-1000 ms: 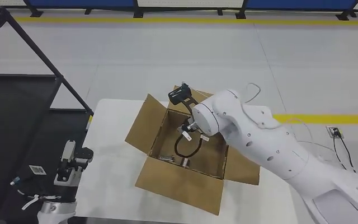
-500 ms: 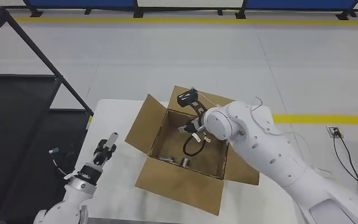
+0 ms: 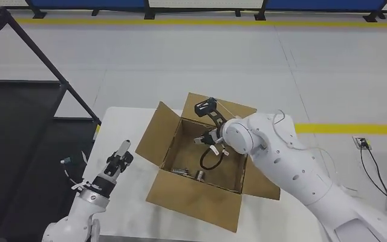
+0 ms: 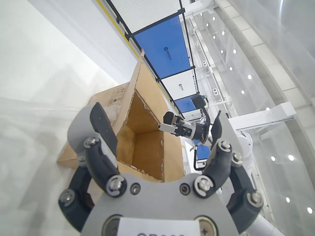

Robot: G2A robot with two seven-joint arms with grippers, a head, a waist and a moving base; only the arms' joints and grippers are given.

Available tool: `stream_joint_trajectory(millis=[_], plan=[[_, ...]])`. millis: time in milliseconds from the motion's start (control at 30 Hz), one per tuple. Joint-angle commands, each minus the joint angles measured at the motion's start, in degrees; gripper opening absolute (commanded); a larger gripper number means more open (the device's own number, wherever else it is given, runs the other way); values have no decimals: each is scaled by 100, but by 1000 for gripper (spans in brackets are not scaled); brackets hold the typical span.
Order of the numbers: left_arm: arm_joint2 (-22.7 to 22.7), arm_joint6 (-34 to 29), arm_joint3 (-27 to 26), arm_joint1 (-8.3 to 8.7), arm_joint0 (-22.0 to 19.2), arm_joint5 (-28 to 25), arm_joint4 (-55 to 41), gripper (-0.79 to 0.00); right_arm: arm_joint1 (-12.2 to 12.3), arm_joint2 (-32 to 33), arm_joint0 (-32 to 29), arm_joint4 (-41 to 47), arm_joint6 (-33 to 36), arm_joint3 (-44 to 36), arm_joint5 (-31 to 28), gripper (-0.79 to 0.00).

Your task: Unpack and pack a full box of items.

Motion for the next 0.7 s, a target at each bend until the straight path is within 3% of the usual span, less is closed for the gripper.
stream_joint_trajectory(millis=[0, 300, 333, 367, 400, 433, 600, 667], plan=[[19, -126, 176, 31, -159, 36, 240, 0, 29, 111, -97, 20, -26, -76, -19, 0], [264, -216, 821, 107, -676, 111, 754, 0, 234, 606, -706, -269, -3, -612, -25, 0], [273, -226, 841, 115, -690, 93, 779, -206, 253, 658, -764, -299, 10, -672, -29, 0], [294, -245, 846, 123, -693, 74, 808, -345, 270, 704, -816, -332, 29, -726, -38, 0], [316, -300, 840, 131, -691, 46, 819, -468, 284, 745, -861, -361, 46, -774, -47, 0], [320, -330, 831, 140, -683, 34, 827, -536, 296, 782, -900, -387, 63, -816, -56, 0], [377, -417, 748, 180, -615, 25, 988, -622, 324, 932, -1025, -437, 105, -905, -137, 0], [397, -397, 721, 192, -582, 43, 1002, -717, 328, 984, -1054, -446, 98, -892, -205, 0]])
